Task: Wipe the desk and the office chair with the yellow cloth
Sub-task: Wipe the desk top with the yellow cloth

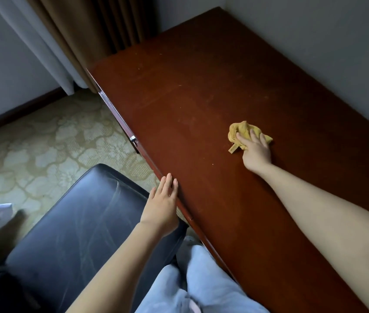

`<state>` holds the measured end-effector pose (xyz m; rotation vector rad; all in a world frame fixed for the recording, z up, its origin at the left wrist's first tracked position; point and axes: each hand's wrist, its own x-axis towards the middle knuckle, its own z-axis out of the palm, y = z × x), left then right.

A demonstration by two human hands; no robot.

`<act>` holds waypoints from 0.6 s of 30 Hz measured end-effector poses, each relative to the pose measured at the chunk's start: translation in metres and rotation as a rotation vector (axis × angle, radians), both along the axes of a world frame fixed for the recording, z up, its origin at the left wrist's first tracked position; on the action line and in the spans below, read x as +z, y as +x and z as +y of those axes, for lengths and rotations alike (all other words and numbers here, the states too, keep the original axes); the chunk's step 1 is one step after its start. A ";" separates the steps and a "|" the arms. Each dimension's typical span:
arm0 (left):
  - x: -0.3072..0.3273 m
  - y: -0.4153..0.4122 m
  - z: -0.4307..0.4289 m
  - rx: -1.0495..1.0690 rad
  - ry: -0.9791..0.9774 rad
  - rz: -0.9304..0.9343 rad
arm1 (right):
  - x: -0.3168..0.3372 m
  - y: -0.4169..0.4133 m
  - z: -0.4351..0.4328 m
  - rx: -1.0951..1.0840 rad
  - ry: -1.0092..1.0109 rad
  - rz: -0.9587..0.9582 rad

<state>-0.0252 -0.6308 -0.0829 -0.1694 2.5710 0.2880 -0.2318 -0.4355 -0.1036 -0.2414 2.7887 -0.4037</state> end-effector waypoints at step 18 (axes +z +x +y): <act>0.006 -0.005 -0.007 -0.013 0.027 -0.018 | -0.002 0.159 0.009 0.699 -0.253 -0.016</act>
